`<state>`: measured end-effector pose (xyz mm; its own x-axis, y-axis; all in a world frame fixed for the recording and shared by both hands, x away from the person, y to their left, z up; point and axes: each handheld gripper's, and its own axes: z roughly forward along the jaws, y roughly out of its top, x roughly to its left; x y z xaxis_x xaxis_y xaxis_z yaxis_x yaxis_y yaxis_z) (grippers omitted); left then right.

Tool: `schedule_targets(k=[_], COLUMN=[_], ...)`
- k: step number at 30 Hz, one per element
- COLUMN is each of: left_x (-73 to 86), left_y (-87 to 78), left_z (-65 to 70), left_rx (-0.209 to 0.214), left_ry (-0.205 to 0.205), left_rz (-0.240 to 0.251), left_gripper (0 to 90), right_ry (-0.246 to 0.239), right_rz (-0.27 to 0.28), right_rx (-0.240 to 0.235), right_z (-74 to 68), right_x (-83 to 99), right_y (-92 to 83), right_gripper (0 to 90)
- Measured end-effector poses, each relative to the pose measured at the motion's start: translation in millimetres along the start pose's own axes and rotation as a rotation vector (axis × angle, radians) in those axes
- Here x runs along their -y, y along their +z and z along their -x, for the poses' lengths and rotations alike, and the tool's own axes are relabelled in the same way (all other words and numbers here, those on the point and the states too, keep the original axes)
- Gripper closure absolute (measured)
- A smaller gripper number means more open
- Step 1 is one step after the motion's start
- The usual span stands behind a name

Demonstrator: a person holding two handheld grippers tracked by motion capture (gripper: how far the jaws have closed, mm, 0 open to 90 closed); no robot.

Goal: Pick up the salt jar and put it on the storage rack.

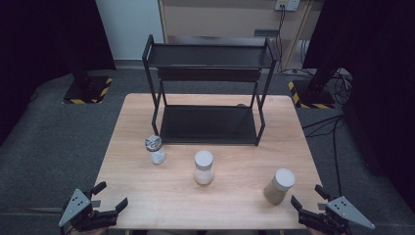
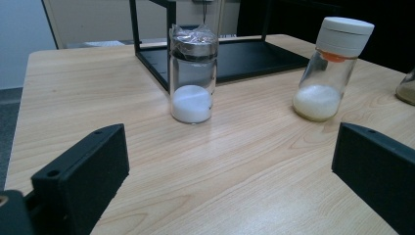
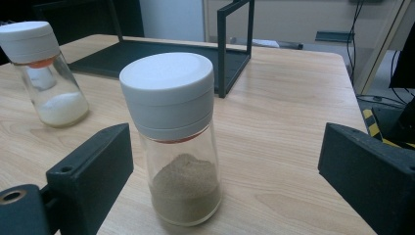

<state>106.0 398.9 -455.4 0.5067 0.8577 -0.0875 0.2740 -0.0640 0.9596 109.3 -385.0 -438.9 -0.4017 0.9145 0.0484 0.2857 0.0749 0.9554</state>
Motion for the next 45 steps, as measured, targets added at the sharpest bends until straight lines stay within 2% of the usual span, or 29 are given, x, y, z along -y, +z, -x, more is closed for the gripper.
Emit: schedule_targets(k=[9,15,18,30,33,37,44,45], left_x=[1.0,1.3,2.3,-1.5,-1.7,-5.8,-17.0,-22.1], left_y=[0.4,0.7,0.2,0.3,1.1,3.1,7.6,9.4], left_z=[-2.1,-2.9,-4.4,-0.2,-1.3,1.1,1.6,1.3], left_rx=[0.005,0.010,0.016,0.011,0.017,-0.003,-0.009,-0.010], left_ry=[-0.021,-0.021,-0.037,-0.026,-0.053,-0.073,-0.076,-0.065], left_rz=[0.008,0.005,0.013,0.002,0.007,0.002,-0.003,-0.012], left_gripper=[0.0,0.0,0.0,0.0,0.0,0.0,0.1,0.2], right_ry=[-0.020,-0.016,-0.015,-0.012,-0.010,-0.012,-0.009,-0.009], right_rz=[-0.002,-0.002,0.008,-0.001,-0.003,-0.002,0.000,0.000], right_rx=[-0.016,-0.022,-0.024,-0.018,-0.016,-0.014,-0.014,-0.015], right_z=[0.0,0.7,0.9,-0.2,-0.4,-1.1,-0.7,-0.6], right_x=[0.1,0.4,1.0,-0.1,-0.3,-0.5,-0.2,-0.2], right_y=[1.4,1.5,0.4,1.4,1.4,1.2,0.6,0.7], right_gripper=[6.1,6.2,6.2,6.2,6.2,6.2,6.3,6.4])
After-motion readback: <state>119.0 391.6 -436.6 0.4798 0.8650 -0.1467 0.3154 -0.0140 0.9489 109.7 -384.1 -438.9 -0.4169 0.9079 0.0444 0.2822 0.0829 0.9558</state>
